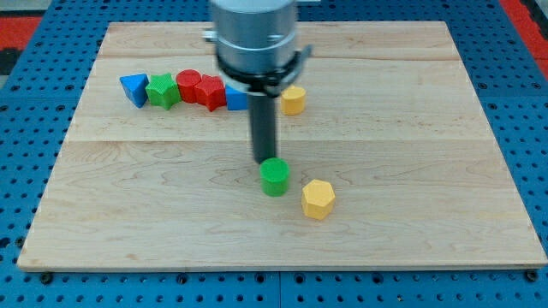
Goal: Place your arm at the right bottom of the hexagon
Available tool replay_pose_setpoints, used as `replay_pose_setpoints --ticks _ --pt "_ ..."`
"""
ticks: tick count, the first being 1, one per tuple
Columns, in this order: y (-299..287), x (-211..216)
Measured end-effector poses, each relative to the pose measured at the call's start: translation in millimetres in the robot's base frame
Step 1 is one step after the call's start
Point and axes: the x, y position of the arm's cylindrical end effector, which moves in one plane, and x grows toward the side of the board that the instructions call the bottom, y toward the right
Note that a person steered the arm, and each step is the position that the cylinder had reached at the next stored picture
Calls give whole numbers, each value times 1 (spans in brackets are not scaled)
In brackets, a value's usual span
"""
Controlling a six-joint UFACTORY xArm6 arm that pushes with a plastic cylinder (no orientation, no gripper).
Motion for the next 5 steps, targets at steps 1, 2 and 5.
replay_pose_setpoints --ticks 1,2,5 --pt "26 21" --pt "27 38" --pt "110 31"
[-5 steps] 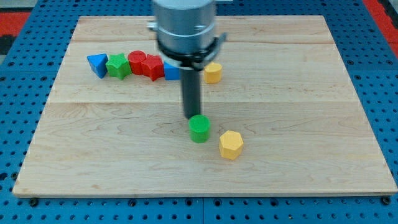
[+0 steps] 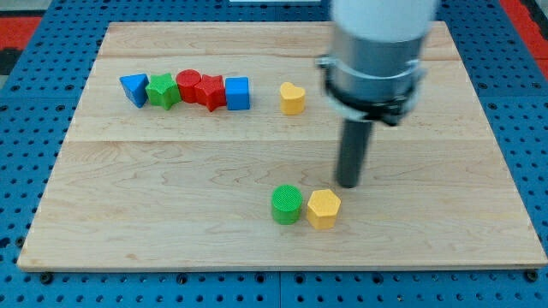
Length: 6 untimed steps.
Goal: Place your arm at the right bottom of the hexagon
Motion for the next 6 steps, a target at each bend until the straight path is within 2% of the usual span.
replay_pose_setpoints --ticks 1,2,3,4,6 --pt "57 51" --pt "45 111" --pt "-15 111" --pt "-24 87" --pt "-25 85"
